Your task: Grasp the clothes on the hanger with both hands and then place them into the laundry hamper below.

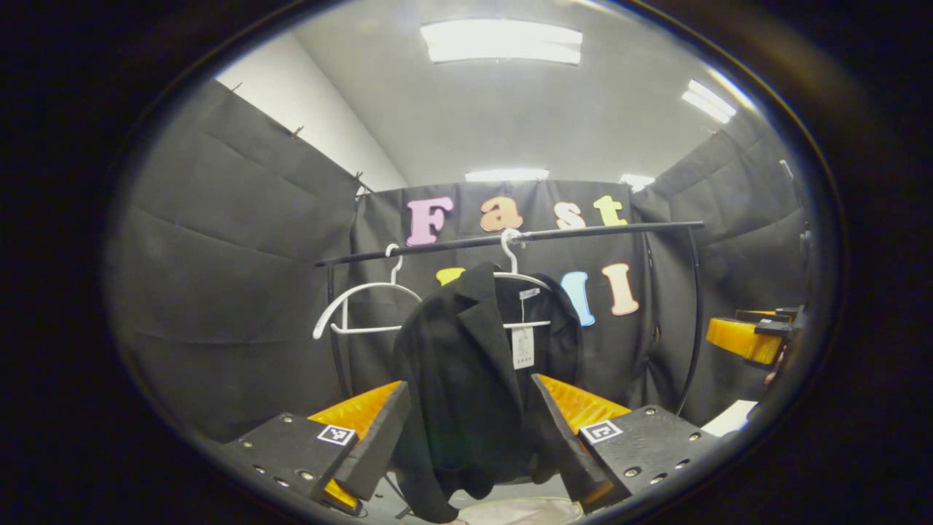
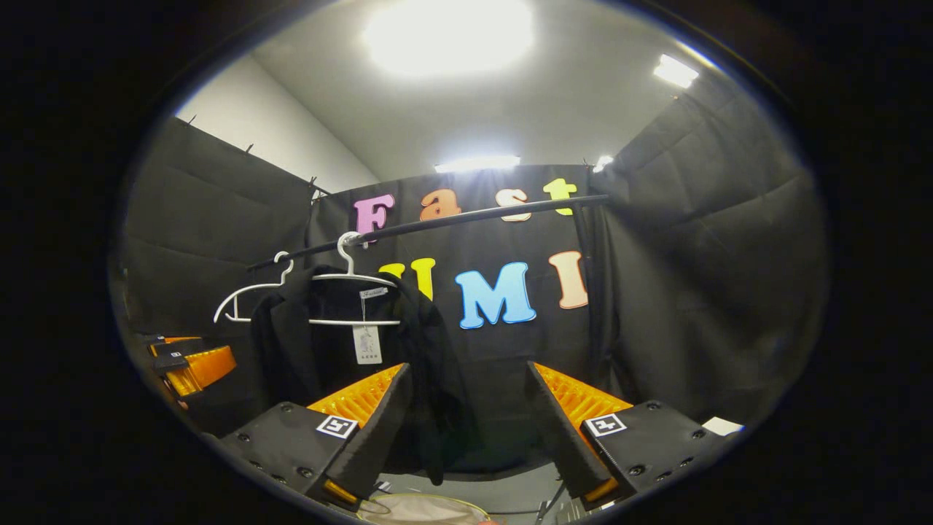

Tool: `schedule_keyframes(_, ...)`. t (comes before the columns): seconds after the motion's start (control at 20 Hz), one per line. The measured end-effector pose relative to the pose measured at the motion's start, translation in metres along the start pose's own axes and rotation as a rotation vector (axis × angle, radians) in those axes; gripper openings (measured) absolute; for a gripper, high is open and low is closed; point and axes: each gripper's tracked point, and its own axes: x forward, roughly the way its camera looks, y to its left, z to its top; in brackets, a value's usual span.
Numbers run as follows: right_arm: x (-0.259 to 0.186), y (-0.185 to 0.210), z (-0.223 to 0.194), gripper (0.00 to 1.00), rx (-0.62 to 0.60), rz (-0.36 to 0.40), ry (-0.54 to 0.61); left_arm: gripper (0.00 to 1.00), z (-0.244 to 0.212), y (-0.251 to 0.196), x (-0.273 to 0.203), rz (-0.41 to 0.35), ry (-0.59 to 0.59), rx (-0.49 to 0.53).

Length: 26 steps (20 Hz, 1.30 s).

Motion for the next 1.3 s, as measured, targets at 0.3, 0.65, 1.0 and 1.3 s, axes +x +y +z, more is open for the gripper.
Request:
schedule_keyframes(0.3,0.038,0.016,0.005,0.97,0.005,0.060,-0.011,0.96,0.000,-0.015,0.021,0.000,0.007,-0.010)
schedule_keyframes(0.65,0.089,0.031,-0.008,0.97,0.029,0.162,0.030,0.96,-0.004,-0.032,0.066,0.053,0.016,0.002)
schedule_keyframes(1.0,0.142,0.046,-0.020,0.97,0.044,0.260,0.060,0.96,-0.016,-0.031,0.106,0.111,0.049,0.012)
schedule_keyframes(1.3,0.187,0.061,-0.033,0.97,0.020,0.321,0.077,0.97,-0.028,-0.030,0.137,0.155,0.071,0.029)
